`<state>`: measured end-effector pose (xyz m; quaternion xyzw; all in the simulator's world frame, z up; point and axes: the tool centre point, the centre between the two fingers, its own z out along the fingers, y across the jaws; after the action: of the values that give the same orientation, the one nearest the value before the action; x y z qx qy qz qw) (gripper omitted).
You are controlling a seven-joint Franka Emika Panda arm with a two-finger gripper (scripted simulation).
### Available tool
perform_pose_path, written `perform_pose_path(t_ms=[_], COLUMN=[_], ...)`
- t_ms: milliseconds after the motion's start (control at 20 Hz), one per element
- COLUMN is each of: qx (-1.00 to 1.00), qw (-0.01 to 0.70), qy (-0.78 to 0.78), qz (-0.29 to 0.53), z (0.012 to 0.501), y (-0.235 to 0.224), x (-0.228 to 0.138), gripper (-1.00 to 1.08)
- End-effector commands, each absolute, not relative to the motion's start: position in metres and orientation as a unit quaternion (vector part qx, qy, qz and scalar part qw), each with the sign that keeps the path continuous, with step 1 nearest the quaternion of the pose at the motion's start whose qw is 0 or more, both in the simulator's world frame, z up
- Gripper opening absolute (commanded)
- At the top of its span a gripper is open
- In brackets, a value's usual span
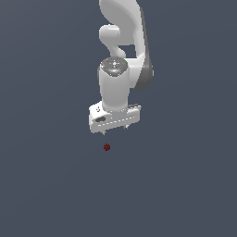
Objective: Pick up the object and move it to a goal position.
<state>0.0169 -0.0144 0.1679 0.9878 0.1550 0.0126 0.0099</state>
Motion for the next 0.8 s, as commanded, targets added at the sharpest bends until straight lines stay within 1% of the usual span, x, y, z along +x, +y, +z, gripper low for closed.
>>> perform_pose_path(t_ms=[0, 750], qx=[0.982, 0.927], qw=[0.011, 0.012], qy=[0.187, 0.375], qz=[0.011, 0.002], z=[0.162, 0.128], y=[-0.017, -0.035], x=[0.018, 0.023], gripper=[1.00, 1.00])
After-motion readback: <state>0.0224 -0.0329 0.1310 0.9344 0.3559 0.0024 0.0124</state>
